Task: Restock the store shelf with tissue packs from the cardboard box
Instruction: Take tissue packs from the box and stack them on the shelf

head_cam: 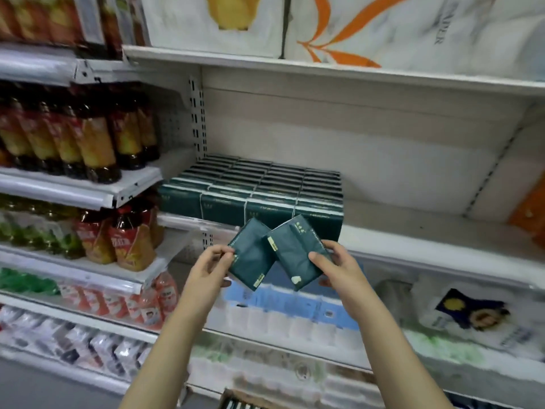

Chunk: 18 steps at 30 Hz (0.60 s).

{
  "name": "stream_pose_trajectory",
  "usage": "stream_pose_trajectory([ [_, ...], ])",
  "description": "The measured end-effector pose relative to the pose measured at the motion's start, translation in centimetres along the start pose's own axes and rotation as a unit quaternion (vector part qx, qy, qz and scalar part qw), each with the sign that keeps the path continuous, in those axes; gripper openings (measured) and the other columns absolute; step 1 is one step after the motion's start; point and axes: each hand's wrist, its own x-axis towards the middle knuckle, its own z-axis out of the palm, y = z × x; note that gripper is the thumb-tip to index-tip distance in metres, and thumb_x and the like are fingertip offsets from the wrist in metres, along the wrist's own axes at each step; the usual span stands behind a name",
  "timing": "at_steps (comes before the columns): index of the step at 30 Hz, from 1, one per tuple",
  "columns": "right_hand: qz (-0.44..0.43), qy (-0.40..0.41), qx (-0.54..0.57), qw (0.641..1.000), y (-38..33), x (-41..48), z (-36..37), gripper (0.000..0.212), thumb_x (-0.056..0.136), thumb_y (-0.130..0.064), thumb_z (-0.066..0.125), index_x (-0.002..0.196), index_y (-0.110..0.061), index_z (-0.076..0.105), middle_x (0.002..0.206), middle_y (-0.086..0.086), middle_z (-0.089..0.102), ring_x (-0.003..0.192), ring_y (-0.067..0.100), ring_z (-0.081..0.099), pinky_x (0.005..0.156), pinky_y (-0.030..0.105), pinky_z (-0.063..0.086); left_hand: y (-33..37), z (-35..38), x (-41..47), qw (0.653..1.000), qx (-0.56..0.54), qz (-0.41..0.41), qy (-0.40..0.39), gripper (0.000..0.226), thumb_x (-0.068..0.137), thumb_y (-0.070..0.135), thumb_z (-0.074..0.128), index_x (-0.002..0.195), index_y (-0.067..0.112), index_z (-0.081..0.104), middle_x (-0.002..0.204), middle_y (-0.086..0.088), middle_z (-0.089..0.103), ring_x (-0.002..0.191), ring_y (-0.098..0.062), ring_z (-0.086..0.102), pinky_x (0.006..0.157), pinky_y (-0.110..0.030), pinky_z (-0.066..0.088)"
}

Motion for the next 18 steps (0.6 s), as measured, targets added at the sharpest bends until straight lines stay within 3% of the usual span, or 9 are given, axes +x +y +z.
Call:
stream_pose_trajectory([
  [3, -0.037, 0.035, 0.024, 0.998, -1.3, -0.1, -1.0, 0.026, 0.09, -0.021, 0.068, 0.114, -0.03, 0.062, 0.108, -0.004, 0.07, 0.095, 0.017, 0.066, 0.07, 0.033, 0.052, 1.4, 1.0, 1.0, 0.998, 0.012, 0.045, -0.041, 0.025, 0.09, 0.007, 0.064, 0.087, 0.032, 0.062, 0.084, 0.012, 0.063, 0.076, -0.011, 0.057, 0.067, -0.029, 0.046],
  [5, -0.061, 0.063, 0.061, 0.994, -2.3, 0.3, -1.9, 0.029, 0.089, -0.015, 0.069, 0.116, -0.025, 0.063, 0.106, -0.001, 0.073, 0.098, 0.024, 0.068, 0.08, 0.044, 0.057, 2.9, 2.0, 1.8, 0.995, 0.01, 0.069, -0.066, 0.028, 0.091, 0.008, 0.064, 0.089, 0.036, 0.062, 0.088, 0.011, 0.063, 0.078, -0.015, 0.056, 0.068, -0.031, 0.046],
  [8, -0.088, 0.109, 0.105, 0.985, -4.0, 1.3, -3.6, 0.033, 0.086, -0.011, 0.071, 0.117, -0.018, 0.061, 0.101, 0.002, 0.075, 0.097, 0.026, 0.07, 0.089, 0.046, 0.055, 5.3, 3.9, 3.7, 0.991, 0.002, 0.089, -0.104, 0.037, 0.093, 0.009, 0.061, 0.116, 0.037, 0.055, 0.107, 0.006, 0.066, 0.093, -0.018, 0.064, 0.071, -0.024, 0.051],
  [10, -0.101, 0.128, 0.124, 0.979, -4.9, 2.2, -4.9, 0.032, 0.085, -0.01, 0.071, 0.114, -0.019, 0.06, 0.098, 0.001, 0.075, 0.095, 0.021, 0.071, 0.09, 0.041, 0.053, 6.2, 5.0, 5.4, 0.989, 0.001, 0.091, -0.119, 0.051, 0.092, 0.015, 0.065, 0.13, 0.041, 0.043, 0.115, 0.0, 0.065, 0.104, -0.017, 0.064, 0.082, -0.029, 0.053],
  [13, -0.115, 0.143, 0.137, 0.973, -5.8, 4.0, -7.0, 0.036, 0.083, -0.011, 0.073, 0.116, -0.017, 0.059, 0.106, 0.005, 0.073, 0.102, 0.021, 0.069, 0.091, 0.038, 0.052, 7.3, 7.0, 8.2, 0.989, 0.056, 0.095, -0.1, 0.06, 0.078, 0.042, 0.073, 0.129, 0.049, 0.042, 0.125, -0.001, 0.061, 0.114, -0.018, 0.06, 0.097, -0.043, 0.049],
  [15, -0.122, 0.158, 0.148, 0.969, -6.0, 5.5, -8.6, 0.037, 0.085, -0.007, 0.07, 0.12, -0.011, 0.058, 0.108, 0.007, 0.072, 0.103, 0.021, 0.068, 0.088, 0.036, 0.053, 7.8, 8.7, 9.9, 0.989, 0.064, 0.101, -0.083, 0.051, 0.082, 0.033, 0.074, 0.124, 0.04, 0.045, 0.116, -0.009, 0.064, 0.108, -0.021, 0.061, 0.096, -0.044, 0.05],
  [18, -0.128, 0.196, 0.152, 0.96, -6.2, 8.2, -11.6, 0.038, 0.088, -0.002, 0.066, 0.123, -0.009, 0.056, 0.11, 0.007, 0.069, 0.1, 0.017, 0.066, 0.086, 0.028, 0.055, 8.7, 11.5, 12.5, 0.992, 0.025, 0.105, -0.063, 0.035, 0.088, 0.017, 0.07, 0.112, 0.034, 0.05, 0.11, -0.004, 0.067, 0.107, -0.02, 0.062, 0.085, -0.029, 0.053],
])
